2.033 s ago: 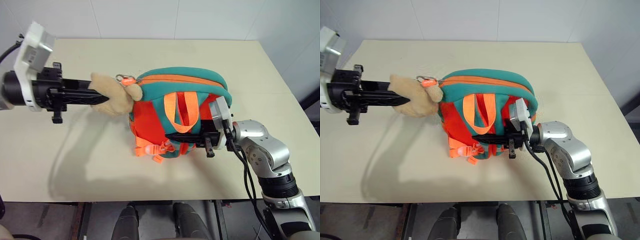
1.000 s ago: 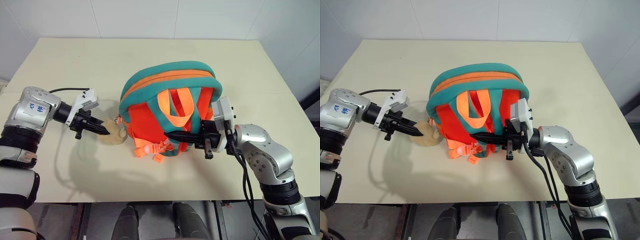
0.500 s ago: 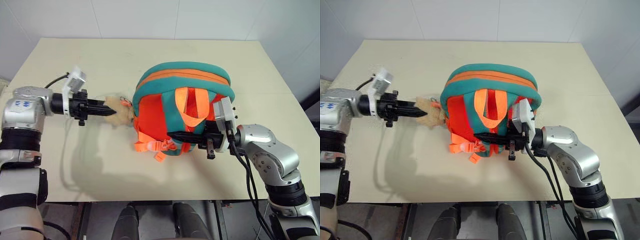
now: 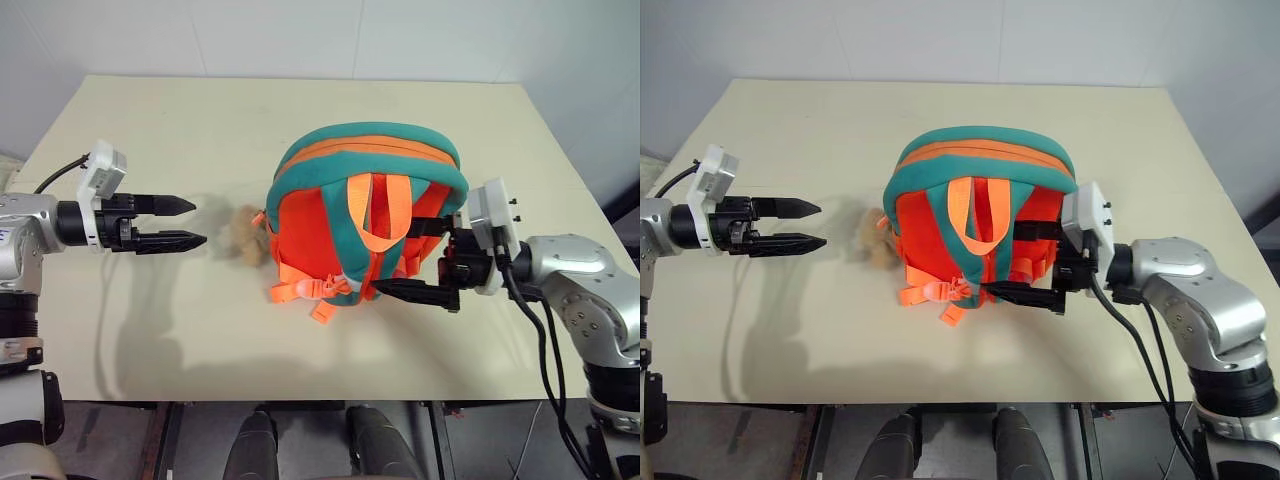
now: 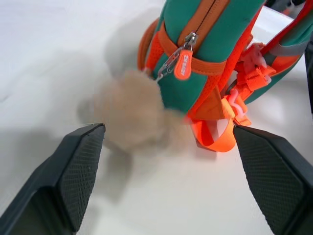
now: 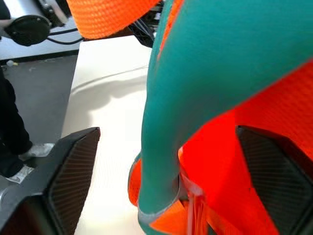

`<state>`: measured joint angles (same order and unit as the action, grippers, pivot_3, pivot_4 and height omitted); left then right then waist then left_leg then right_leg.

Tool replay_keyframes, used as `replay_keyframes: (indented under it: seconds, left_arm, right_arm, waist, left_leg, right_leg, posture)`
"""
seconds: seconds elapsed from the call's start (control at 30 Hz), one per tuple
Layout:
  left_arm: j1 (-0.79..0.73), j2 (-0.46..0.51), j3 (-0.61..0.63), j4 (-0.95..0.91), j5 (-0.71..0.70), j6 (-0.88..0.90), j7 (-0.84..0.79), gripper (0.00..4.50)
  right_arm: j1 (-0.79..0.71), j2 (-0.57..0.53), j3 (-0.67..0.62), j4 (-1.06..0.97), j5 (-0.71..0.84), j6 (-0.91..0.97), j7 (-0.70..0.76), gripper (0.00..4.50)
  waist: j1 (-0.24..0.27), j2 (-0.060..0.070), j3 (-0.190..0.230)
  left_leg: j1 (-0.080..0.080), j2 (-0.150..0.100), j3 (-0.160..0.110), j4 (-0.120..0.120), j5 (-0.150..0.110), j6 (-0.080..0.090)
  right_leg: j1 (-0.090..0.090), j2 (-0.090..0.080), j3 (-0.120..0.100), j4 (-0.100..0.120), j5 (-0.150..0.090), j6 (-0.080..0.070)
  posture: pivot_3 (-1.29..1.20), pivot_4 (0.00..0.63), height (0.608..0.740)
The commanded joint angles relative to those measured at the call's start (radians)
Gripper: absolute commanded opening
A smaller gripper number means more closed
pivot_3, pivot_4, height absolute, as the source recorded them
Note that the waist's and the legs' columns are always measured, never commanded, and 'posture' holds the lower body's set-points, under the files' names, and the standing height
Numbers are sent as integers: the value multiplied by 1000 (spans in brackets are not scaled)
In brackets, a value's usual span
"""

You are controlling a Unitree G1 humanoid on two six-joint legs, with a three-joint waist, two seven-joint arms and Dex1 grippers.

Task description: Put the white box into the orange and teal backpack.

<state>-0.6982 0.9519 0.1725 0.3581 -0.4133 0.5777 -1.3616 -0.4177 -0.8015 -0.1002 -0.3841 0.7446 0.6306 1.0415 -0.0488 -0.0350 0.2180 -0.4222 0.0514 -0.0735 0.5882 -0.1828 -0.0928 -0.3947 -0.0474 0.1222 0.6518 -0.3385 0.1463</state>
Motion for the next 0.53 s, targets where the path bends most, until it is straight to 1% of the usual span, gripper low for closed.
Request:
replay_keyframes:
  seconds: [0.03,0.07,0.13,0.2,0.27,0.43,0.53]
  left_arm:
    - [23,10,114,-35,-47,-67,43,4500]
    - [45,9,139,-47,-57,-80,49,4500]
    - [99,-9,204,-66,-63,-182,66,4500]
    - [148,-15,261,-62,-85,-252,42,4500]
    - [175,-10,285,-50,-100,-290,21,4500]
    - [203,9,335,20,-148,-332,-53,4500]
    - [196,39,355,89,-149,-364,-86,4500]
  right_arm:
    - [67,-87,-112,43,-45,-50,40,4483]
    - [91,-106,-140,67,-55,-62,47,4483]
    - [140,-143,-195,124,-92,-98,55,4483]
    - [189,-185,-251,203,-141,-148,76,4483]
    - [212,-205,-291,259,-161,-187,94,4483]
    - [209,-212,-364,372,-176,-264,120,4483]
    - [173,-216,-339,438,-202,-296,128,4483]
  waist:
    - [3,0,0]
    - [4,0,0]
    - [5,0,0]
    - [4,0,0]
    - [3,0,0]
    - [-6,0,0]
    - [-9,0,0]
  left_leg:
    - [0,0,0,0,0,0]
    - [0,0,0,0,0,0]
    - [0,0,0,0,0,0]
    - [1,0,1,0,0,0]
    - [1,0,1,-1,0,0]
    - [2,0,1,0,0,0]
    - [2,0,2,1,0,0]
  right_leg:
    - [0,0,0,0,0,0]
    - [0,0,0,-1,0,0]
    - [1,0,0,-1,0,0]
    - [1,0,0,-2,0,0]
    - [1,0,0,-2,0,0]
    - [1,0,0,-2,0,-1]
    - [2,0,1,-3,0,-1]
  posture:
    - [0,150,740]
    - [0,150,740]
    - [0,150,740]
    - [0,150,740]
    - [0,150,740]
    - [0,150,740]
    - [0,150,740]
